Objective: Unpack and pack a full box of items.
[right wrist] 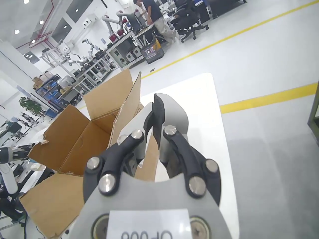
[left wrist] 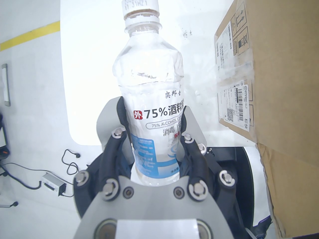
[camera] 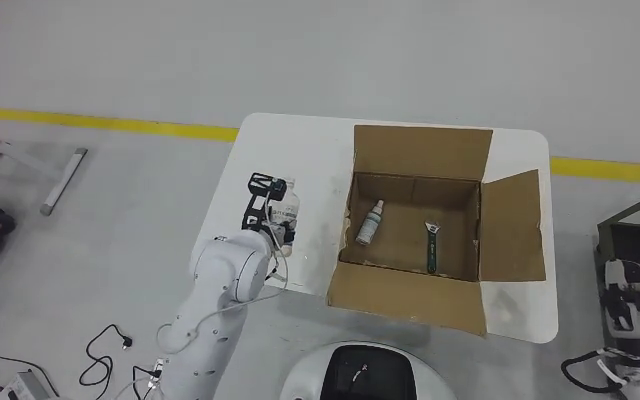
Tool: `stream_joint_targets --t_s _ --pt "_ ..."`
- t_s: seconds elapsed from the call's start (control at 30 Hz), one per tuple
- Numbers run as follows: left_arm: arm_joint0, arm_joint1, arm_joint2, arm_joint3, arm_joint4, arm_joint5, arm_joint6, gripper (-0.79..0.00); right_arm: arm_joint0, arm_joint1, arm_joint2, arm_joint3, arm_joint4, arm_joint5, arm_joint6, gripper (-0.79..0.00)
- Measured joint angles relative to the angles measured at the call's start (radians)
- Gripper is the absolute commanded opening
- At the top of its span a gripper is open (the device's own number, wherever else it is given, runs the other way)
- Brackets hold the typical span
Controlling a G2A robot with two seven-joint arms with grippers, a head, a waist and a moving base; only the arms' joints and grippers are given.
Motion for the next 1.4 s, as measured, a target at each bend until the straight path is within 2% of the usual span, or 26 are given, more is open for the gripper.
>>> stream_joint_targets --t_s 0.43,0.6,0.73,0.97,1.4 --pt "0.075 0.012 0.061 0.096 0.089 -0.142 0.064 -0.785 0.007 -0.003 0.01 0.039 0.053 -0.048 0.012 -0.785" --pt "0.082 0.012 0.083 0.168 0.089 -0.15 0.102 -0.785 0.007 -0.004 0.009 0.038 0.065 -0.058 0.015 -0.785" --pt "0.073 0.014 0.104 0.225 0.152 -0.144 0.154 -0.785 0.002 -0.005 0.008 0.033 0.071 -0.063 0.015 -0.785" --pt "0.049 0.01 0.128 0.328 0.19 -0.076 0.206 -0.785 -0.012 -0.007 0.0 0.019 0.052 -0.073 0.02 -0.785" --pt "-0.012 -0.005 0.147 0.438 0.194 0.087 0.235 -0.785 -0.027 -0.011 -0.001 0.008 0.052 -0.078 0.023 -0.785"
